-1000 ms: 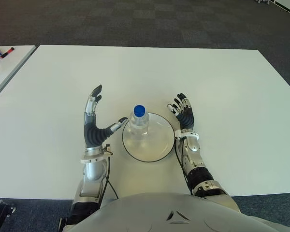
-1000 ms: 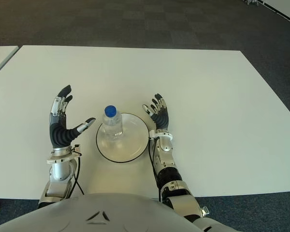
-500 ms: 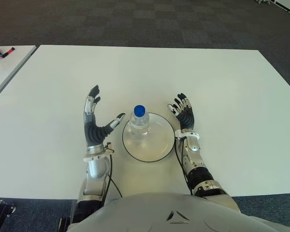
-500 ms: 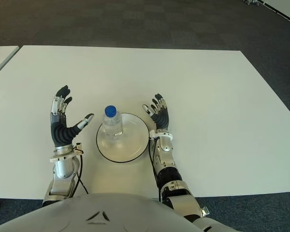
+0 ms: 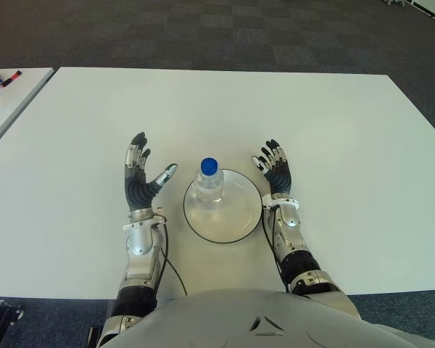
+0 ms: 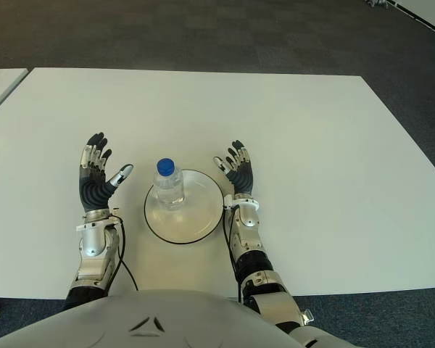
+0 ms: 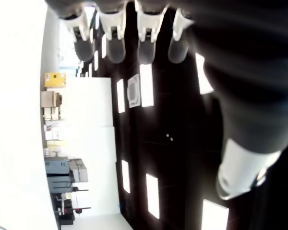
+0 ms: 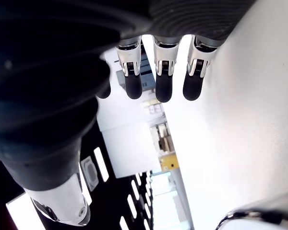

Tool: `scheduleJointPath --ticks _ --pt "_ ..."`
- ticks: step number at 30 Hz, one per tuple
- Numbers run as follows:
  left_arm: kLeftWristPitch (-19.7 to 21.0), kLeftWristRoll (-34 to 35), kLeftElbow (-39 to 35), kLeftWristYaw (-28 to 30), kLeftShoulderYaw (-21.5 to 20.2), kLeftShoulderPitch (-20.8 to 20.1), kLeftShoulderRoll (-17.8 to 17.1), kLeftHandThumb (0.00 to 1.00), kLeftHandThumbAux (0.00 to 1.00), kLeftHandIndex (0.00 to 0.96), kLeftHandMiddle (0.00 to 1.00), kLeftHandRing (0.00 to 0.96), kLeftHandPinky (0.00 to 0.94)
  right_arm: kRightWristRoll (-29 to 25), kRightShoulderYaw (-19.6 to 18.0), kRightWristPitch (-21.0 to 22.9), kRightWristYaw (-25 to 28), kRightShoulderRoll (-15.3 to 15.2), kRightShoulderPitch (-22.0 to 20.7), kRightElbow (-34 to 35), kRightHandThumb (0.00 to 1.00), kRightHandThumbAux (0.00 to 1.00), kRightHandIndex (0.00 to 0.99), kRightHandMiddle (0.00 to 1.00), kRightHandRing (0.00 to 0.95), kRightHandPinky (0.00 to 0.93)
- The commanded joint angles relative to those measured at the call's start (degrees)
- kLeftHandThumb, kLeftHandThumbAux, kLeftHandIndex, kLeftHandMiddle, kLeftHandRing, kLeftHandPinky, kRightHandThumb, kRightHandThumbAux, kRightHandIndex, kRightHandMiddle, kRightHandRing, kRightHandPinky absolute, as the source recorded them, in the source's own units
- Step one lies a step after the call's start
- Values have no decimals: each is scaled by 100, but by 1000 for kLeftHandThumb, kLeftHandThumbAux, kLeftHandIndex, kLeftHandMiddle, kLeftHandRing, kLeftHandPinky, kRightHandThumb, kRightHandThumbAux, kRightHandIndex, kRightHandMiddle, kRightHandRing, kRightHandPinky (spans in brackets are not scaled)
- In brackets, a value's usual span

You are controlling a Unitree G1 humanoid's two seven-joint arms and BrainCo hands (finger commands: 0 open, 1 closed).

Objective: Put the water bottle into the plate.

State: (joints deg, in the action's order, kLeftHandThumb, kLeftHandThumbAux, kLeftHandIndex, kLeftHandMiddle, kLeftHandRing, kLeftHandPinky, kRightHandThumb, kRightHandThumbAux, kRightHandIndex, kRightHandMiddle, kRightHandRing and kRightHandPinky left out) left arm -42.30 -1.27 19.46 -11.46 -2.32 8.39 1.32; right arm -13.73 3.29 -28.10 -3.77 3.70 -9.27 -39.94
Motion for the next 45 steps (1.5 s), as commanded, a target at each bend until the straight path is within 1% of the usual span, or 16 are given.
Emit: scheduleJointPath --ticks 1,8,14,17,23,31,40,42,45 --pt "-139 59 535 46 -140 -222 36 10 758 131 116 93 124 -41 -28 260 -53 868 271 -306 35 825 104 117 110 148" --pt "-323 -80 809 -48 -164 -346 180 11 815 123 127 110 151 -44 -28 240 -34 858 294 -289 33 826 104 115 108 146" --pt "-486 -364 787 -219 -155 -362 275 24 874 119 147 135 177 -71 -50 228 -6 855 295 -302 26 831 107 113 104 142" --pt "-561 -364 836 -207 -167 -383 284 25 886 119 151 139 181 -73 -57 233 -1 850 295 -299 25 832 108 113 103 141" --pt "-735 -228 963 -95 -158 -451 312 5 947 118 159 153 189 -107 -87 228 19 857 292 -298 30 838 112 117 106 151" --pt "-823 -209 1108 -92 -159 -534 310 0 974 116 164 159 191 -122 -113 217 39 858 276 -315 34 843 112 120 111 151" --pt "-922 -284 1205 -150 -169 -566 306 0 976 118 168 161 194 -134 -118 223 95 853 276 -310 24 840 105 115 107 141" --pt "-906 -349 1208 -188 -169 -559 297 0 976 118 167 161 191 -120 -116 231 92 849 274 -313 23 837 104 112 105 140" --pt "-771 -777 1167 -407 -166 -500 207 0 954 123 167 159 184 -108 -120 234 79 853 274 -315 22 834 103 111 104 142"
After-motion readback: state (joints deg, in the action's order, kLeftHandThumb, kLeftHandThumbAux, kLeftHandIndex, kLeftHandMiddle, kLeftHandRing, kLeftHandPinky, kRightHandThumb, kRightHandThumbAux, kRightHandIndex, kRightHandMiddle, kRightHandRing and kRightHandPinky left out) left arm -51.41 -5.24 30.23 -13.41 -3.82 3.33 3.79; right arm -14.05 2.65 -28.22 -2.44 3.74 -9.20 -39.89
